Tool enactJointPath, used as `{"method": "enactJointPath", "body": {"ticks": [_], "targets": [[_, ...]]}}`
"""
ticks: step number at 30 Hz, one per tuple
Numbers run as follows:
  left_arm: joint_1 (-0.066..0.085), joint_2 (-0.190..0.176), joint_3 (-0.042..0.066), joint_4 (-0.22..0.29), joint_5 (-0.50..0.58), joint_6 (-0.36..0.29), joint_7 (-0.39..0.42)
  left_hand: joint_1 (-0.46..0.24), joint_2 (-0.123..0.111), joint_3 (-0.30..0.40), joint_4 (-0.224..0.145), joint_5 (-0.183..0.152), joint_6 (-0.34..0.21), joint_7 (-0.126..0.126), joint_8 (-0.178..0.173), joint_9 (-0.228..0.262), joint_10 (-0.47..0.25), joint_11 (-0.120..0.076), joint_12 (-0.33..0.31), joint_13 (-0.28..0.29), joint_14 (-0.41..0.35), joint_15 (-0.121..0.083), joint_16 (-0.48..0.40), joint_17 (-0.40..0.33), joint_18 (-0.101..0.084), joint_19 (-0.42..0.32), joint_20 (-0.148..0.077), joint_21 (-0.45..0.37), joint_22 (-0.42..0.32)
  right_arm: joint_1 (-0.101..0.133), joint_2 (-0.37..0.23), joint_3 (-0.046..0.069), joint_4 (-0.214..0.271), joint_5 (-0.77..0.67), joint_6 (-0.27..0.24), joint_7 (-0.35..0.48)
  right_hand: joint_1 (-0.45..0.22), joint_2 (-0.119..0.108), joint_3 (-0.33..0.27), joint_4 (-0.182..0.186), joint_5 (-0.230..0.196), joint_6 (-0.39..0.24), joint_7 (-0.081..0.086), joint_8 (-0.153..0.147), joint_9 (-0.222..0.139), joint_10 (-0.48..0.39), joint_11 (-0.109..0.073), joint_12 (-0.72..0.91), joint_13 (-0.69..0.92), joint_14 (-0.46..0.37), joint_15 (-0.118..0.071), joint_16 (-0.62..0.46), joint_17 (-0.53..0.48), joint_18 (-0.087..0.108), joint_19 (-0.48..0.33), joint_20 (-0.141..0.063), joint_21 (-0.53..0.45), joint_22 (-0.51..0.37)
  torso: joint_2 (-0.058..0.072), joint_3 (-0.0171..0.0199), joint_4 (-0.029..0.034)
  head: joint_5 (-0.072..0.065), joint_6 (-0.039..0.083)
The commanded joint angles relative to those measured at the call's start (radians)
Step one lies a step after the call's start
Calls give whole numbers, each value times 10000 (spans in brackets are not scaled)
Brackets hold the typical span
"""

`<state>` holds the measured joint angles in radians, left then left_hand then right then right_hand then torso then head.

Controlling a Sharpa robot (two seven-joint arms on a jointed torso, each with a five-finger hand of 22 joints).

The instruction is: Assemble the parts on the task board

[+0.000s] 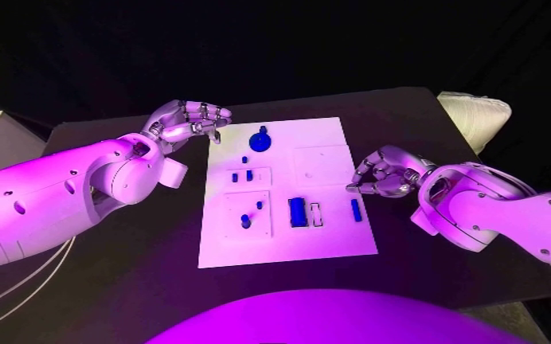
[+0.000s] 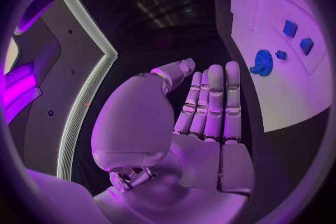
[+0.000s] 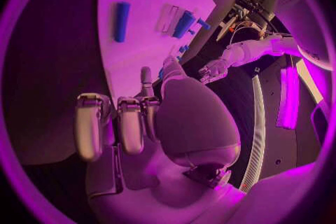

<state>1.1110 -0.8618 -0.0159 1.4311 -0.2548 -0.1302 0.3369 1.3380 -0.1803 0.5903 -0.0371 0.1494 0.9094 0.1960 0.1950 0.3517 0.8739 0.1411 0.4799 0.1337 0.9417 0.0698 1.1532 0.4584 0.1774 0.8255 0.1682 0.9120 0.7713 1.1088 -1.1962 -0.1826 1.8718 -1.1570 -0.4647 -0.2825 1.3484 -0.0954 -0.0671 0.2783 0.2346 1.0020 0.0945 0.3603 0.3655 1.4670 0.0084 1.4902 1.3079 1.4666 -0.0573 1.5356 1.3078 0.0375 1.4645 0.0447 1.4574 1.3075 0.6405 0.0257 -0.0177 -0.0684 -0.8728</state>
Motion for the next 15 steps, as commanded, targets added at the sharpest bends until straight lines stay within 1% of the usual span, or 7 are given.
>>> {"method": "enactJointPath", "body": {"ticks": [1, 5, 7, 10, 14, 15], "targets": [[0, -2, 6, 41, 50, 52, 181, -21, 103, -31, 14, 36, -93, -8, 42, -14, -57, 11, -43, -14, -74, 25, -34, -8, 64, 103, 0, -52, -9, 11, -234, -28, -55, -200, 77, 372, 124, 17, 66, 19, 44, -61, -10, -32, -16, 592, 61, -32, 2114, 860, 34, 8, 1806, -126, 682, 49, 6, 1983, 12, 16, -19, -88, 2], [-3, 0, 6, 36, 51, 58, 187, -21, 103, -31, 14, 36, -93, -8, 42, -14, -57, 11, -43, -14, -74, 25, -34, -8, 64, 103, 0, -52, -9, -11, -512, -68, -71, -613, 204, 202, 144, 8, 67, 18, 47, -53, -11, -32, -18, 585, 63, -45, 2107, 862, 36, 13, 1816, -127, 685, 51, 14, 1989, 13, 45, -57, -125, 2], [-4, 6, 6, 33, 52, 64, 188, -21, 103, -31, 14, 36, -93, -8, 42, -14, -57, 11, -43, -14, -74, 25, -34, -8, 64, 103, 0, -52, -9, -34, -590, -92, -53, -810, 269, 68, 154, 0, 67, 19, 48, -48, -10, -32, -19, 588, 63, -40, 2110, 859, 37, 8, 1804, -125, 682, 52, 5, 1984, 7, 52, -68, -146, 2], [-8, 13, 6, 32, 52, 70, 189, -21, 103, -31, 14, 36, -93, -8, 42, -14, -57, 11, -43, -14, -74, 25, -34, -8, 64, 103, 0, -52, -9, -91, -660, -116, -5, -1079, 338, -134, 187, -16, 69, 24, 57, -14, -15, -23, -21, 582, 62, -50, 2104, 858, 38, 6, 1802, -128, 686, 56, 15, 1991, 0, 51, -74, -169, 2], [-13, 16, 6, 30, 52, 76, 188, -21, 103, -31, 14, 36, -93, -8, 42, -14, -57, 11, -43, -14, -74, 25, -34, -8, 64, 103, 0, -52, -9, -218, -696, -138, 64, -1341, 413, -393, 198, -24, 67, 46, 72, 33, -23, -8, -21, 582, 58, -51, 2104, 861, 38, 11, 1814, -130, 690, 59, 27, 1999, 3, 42, -72, -175, 2], [-14, 16, 6, 30, 52, 78, 188, -21, 103, -31, 14, 36, -93, -8, 42, -14, -57, 11, -43, -14, -74, 25, -34, -8, 64, 103, 0, -52, -9, -251, -695, -143, 80, -1409, 434, -470, 196, -25, 66, 50, 73, 38, -23, -6, -21, 581, 58, -53, 2103, 860, 38, 10, 1813, -131, 691, 59, 29, 2000, 4, 45, -73, -174, 2]]}}
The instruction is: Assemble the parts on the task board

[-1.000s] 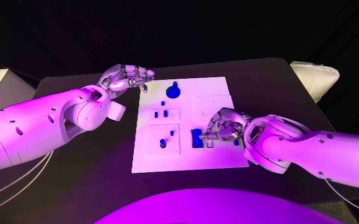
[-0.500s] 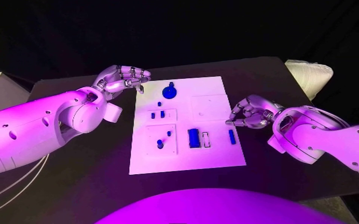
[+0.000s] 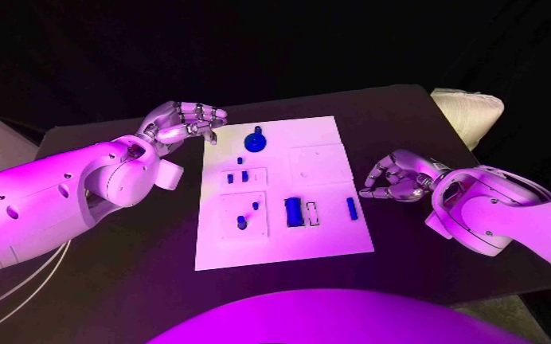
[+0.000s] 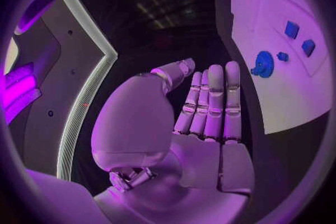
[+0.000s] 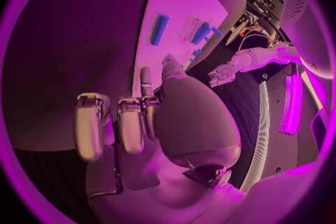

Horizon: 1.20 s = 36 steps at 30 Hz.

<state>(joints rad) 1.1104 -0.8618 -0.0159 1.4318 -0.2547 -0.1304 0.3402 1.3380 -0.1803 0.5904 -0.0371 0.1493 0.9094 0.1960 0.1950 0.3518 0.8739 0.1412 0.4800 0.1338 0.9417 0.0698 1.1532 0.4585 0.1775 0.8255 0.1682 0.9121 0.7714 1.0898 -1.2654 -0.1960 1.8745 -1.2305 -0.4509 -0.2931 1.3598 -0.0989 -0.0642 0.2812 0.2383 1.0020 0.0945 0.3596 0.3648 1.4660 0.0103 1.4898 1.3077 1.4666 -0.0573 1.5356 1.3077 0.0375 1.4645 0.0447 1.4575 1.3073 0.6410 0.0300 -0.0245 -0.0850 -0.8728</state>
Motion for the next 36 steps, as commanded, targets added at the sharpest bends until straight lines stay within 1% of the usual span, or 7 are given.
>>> {"method": "enactJointPath", "body": {"ticks": [1, 2, 6, 14, 21, 29, 36], "targets": [[-9, 15, 6, 24, 52, 80, 155, -21, 103, -31, 14, 37, -93, -7, 42, -15, -57, 11, -43, -15, -73, 25, -34, -9, 63, 102, 0, -52, -9, -84, -1, -12, 65, -727, 309, -426, 77, 7, 33, 32, 38, 50, -25, 4, -14, 589, 38, -52, 2104, 860, 37, 9, 1812, -130, 691, 59, 28, 2002, 5, 2, 0, -11, 2], [-10, 14, 6, 24, 52, 83, 153, -21, 103, -31, 14, 37, -93, -7, 42, -15, -57, 11, -43, -15, -73, 25, -34, -9, 63, 102, 0, -52, -9, -113, 4, -16, 77, -787, 318, -502, 50, -8, 16, 62, 40, 82, -28, 10, -17, 590, 36, -52, 2105, 859, 34, 9, 1810, -129, 689, 60, 22, 1999, 12, 0, 12, -24, 2], [-13, 11, 6, 21, 52, 85, 150, -21, 103, -31, 14, 37, -93, -7, 42, -15, -57, 11, -43, -15, -73, 25, -34, -9, 63, 102, 0, -52, -9, -168, 75, -25, 87, -884, 318, -627, 4, -22, -6, 89, 39, 111, -33, 15, -22, 590, 34, -54, 2104, 858, 33, 6, 1805, -128, 689, 61, 20, 1999, 12, -7, 9, -38, 2], [-16, 17, 6, 20, 52, 108, 141, -21, 103, -31, 14, 37, -93, -7, 42, -15, -57, 11, -43, -15, -73, 25, -34, -9, 63, 102, 0, -52, -9, -415, 453, -45, 78, -953, 143, -735, -140, -24, -57, 114, 36, 173, -47, 25, -33, 596, 22, -48, 2109, 860, 26, 10, 1816, -131, 694, 59, 30, 2008, 16, 4, 19, -33, 2], [-20, 1, 6, 13, 52, 123, 124, -21, 103, -31, 14, 37, -93, -7, 42, -15, -57, 11, -43, -15, -73, 25, -34, -9, 63, 102, 0, -52, -9, -540, 706, -48, 35, -948, -17, -793, -351, 13, -112, 119, 44, 246, -73, 42, -45, 611, 2, -27, 2123, 864, 12, 16, 1833, -131, 698, 50, 34, 2015, 11, -3, 18, -43, 2], [-24, -12, 5, 12, 52, 139, 102, -34, 109, -43, 37, 35, -105, -5, 46, -24, -45, 10, -23, -20, -77, 25, -23, -15, 64, 113, 3, -80, -29, -662, 903, -50, -123, -1149, 479, -1180, -527, -14, -180, 116, 30, 361, -117, 103, -32, 608, -33, -38, 2118, 863, -14, 13, 1828, -132, 701, 34, 37, 2021, 6, -18, 13, -35, 2], [-26, -29, 5, 18, 52, 165, 84, -34, 109, -43, 37, 35, -105, -5, 46, -24, -45, 10, -23, -20, -77, 25, -23, -15, 64, 113, 3, -80, -29, -841, 1246, -51, -329, -1927, 797, -1664, -566, -55, -206, 100, -22, 446, -159, 163, -12, 600, -65, -58, 2107, 866, -37, 17, 1840, -139, 712, 17, 66, 2040, 2, -15, 16, -26, 2]]}}
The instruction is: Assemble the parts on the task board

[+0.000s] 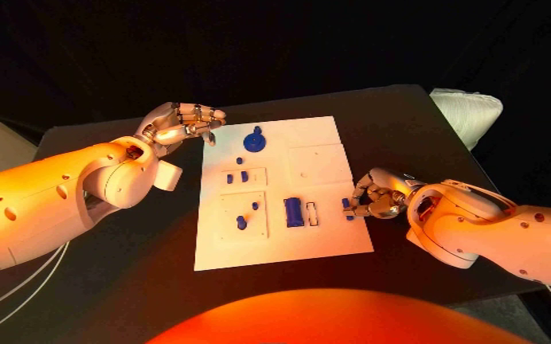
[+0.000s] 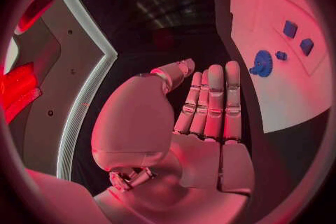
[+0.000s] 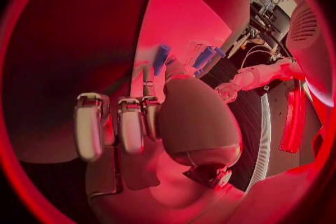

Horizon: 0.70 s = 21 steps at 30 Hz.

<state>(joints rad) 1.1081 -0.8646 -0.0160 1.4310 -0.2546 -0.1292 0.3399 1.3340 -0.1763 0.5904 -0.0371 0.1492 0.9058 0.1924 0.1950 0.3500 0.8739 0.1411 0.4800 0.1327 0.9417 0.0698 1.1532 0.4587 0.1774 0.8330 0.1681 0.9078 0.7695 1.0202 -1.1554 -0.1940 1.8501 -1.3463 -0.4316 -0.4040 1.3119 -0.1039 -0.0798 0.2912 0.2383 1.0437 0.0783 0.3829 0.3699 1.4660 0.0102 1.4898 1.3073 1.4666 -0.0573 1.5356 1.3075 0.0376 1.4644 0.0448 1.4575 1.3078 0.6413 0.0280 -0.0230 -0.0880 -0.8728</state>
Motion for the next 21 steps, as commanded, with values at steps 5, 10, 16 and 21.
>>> {"method": "enactJointPath", "body": {"ticks": [5, 10, 16, 21], "targets": [[-5, -17, 6, 32, 51, 180, 73, 7, 68, -43, 37, 36, -68, 31, 46, -6, -46, 10, -23, -9, -77, 25, -23, -17, 65, 38, 3, -38, -10, -322, 516, -70, -244, -1644, 664, -899, 335, -37, 105, -46, -69, 46, -41, -28, -55, 599, -113, -67, 2109, 865, -86, 14, 1841, -142, 717, -29, 71, 2047, 6, 9, 13, 10, 2], [-7, -33, 6, 34, 51, 196, 57, -1, 65, -50, 46, 36, -71, 33, 48, -10, -51, 11, -21, -12, -80, 27, -20, -20, 64, 41, 5, -49, -17, -434, 750, -69, -333, -2100, 696, -1061, 715, -15, 324, -59, -114, 43, -61, -24, -68, 598, -134, -74, 2108, 865, -108, 10, 1838, -140, 715, -54, 56, 2045, 10, 2, 14, 22, 2], [-8, -53, 6, 43, 51, 205, 43, -1, 65, -50, 46, 36, -71, 33, 48, -10, -51, 11, -21, -12, -80, 27, -20, -20, 64, 41, 5, -49, -17, -491, 855, -68, -367, -2297, 718, -1155, 1003, -8, 739, -30, 97, 56, -77, -43, -111, 597, -151, -84, 2107, 870, -123, 18, 1863, -145, 723, -74, 70, 2062, 3, -1, -9, 52, 2], [-9, -56, 6, 48, 51, 210, 39, -1, 65, -50, 46, 36, -71, 33, 48, -10, -51, 11, -21, -12, -80, 27, -20, -20, 64, 41, 5, -49, -17, -505, 887, -68, -347, -2329, 691, -1169, 1239, -124, 1247, -33, 1261, 71, -97, -89, -175, 584, -175, -111, 2099, 870, -150, 14, 1861, -144, 725, -101, 60, 2068, -3, 7, -7, 56, 2]]}}
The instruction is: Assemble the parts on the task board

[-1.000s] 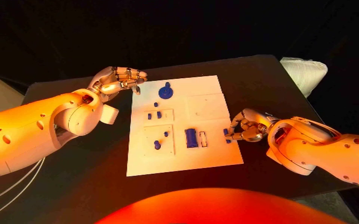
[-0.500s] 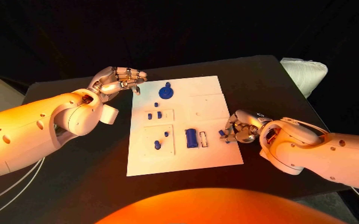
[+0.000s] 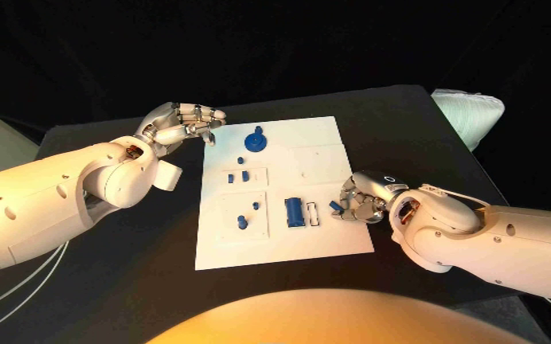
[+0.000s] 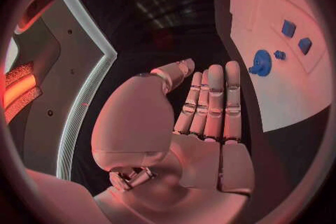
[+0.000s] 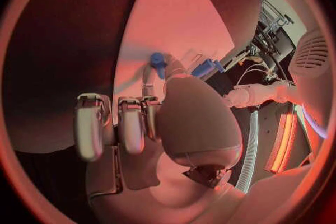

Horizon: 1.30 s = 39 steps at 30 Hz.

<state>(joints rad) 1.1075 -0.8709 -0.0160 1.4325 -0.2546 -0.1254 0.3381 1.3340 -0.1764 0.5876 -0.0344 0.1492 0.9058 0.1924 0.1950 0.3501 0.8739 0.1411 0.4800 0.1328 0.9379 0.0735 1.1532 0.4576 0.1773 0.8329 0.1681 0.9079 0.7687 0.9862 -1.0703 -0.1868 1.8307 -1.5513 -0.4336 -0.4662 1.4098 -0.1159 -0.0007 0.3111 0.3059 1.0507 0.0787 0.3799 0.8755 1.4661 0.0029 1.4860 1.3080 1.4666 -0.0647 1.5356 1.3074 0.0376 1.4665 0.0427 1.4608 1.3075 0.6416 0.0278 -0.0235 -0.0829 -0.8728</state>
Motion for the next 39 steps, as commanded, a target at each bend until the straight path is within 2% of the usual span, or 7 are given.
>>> {"method": "enactJointPath", "body": {"ticks": [1, 7, 10, 16, 17, 26, 39], "targets": [[-2, 7, 6, 34, 50, 174, 58, -2, 66, -22, 19, 36, -71, 32, 48, -11, -51, 11, -21, -13, -43, -10, -20, -9, 65, 42, 5, -50, -9, -166, 43, -140, -142, -274, 674, -541, 266, -56, 582, -223, 783, 12, -102, -66, -5245, 583, -104, -74, 2092, 871, -75, 16, 1869, -145, 706, -83, 28, 2074, -6, 9, -2, 7, 2], [-2, 2, 6, 37, 50, 168, 56, -12, 69, -28, 34, 37, -74, 35, 51, -15, -57, 13, -18, -18, -48, -8, -17, -13, 64, 46, 8, -65, -20, -170, 42, -138, -61, 436, 121, -138, 189, -206, 1594, -238, 1884, 66, -128, -66, -5279, 602, -136, -54, 2112, 894, -102, 59, 1971, -168, 746, -111, 133, 2145, -4, 12, -3, 22, 2], [-2, 2, 6, 37, 50, 163, 53, -12, 69, -28, 34, 37, -74, 35, 51, -15, -57, 13, -18, -18, -48, -8, -17, -13, 64, 46, 8, -65, -20, -167, 23, -137, -25, 1015, -110, 99, 306, -255, 2379, -261, 1409, 32, -127, -34, -5253, 599, -144, -64, 2111, 899, -115, 69, 1995, -176, 760, -138, 172, 2172, -4, 1, 0, 12, 2], [-2, 2, 6, 44, 50, 151, 40, -16, 79, -26, 44, 39, -74, 35, 54, -16, -58, 14, -15, -20, -49, -7, -15, -14, 64, 48, 9, -72, -24, -64, -89, -116, 219, 2710, -669, 839, -2, -649, 3623, -362, 1537, -24, -116, 118, -5129, 603, -127, -75, 2112, 899, -98, 66, 1996, -175, 758, -116, 156, 2179, -3, -7, 5, 21, 2], [-2, 2, 5, 45, 50, 149, 37, -16, 79, -26, 44, 39, -74, 35, 54, -16, -58, 14, -15, -20, -49, -7, -15, -14, 64, 48, 9, -72, -24, -13, -111, -111, 271, 2950, -723, 922, -307, -852, 4216, -512, 1496, -84, -109, 237, -5023, 603, -122, -88, 2109, 900, -92, 68, 2003, -175, 758, -108, 149, 2186, -4, -6, 7, 16, 2], [-1, 15, 5, 58, 50, 141, 16, -16, 79, -26, 44, 39, -74, 35, 54, -16, -58, 14, -15, -20, -49, -7, -15, -14, 64, 48, 9, -72, -24, 444, -231, -92, 673, 4084, -942, 1141, -520, -932, 4434, -596, 1411, -138, -93, 278, -4979, 607, -109, -85, 2113, 902, -83, 71, 2013, -174, 757, -102, 141, 2188, -9, -28, 10, 21, 2], [0, 32, 5, 62, 50, 141, -1, -16, 79, -26, 44, 39, -74, 35, 54, -16, -58, 14, -15, -20, -49, -7, -15, -14, 64, 48, 9, -72, -24, 467, 237, -98, 421, 4530, -289, 604, -1169, -1117, 4554, -592, 1030, -176, -76, 339, -4922, 610, -88, -90, 2116, 900, -62, 66, 2005, -168, 750, -83, 105, 2182, 4, -7, 11, 24, 2]]}}
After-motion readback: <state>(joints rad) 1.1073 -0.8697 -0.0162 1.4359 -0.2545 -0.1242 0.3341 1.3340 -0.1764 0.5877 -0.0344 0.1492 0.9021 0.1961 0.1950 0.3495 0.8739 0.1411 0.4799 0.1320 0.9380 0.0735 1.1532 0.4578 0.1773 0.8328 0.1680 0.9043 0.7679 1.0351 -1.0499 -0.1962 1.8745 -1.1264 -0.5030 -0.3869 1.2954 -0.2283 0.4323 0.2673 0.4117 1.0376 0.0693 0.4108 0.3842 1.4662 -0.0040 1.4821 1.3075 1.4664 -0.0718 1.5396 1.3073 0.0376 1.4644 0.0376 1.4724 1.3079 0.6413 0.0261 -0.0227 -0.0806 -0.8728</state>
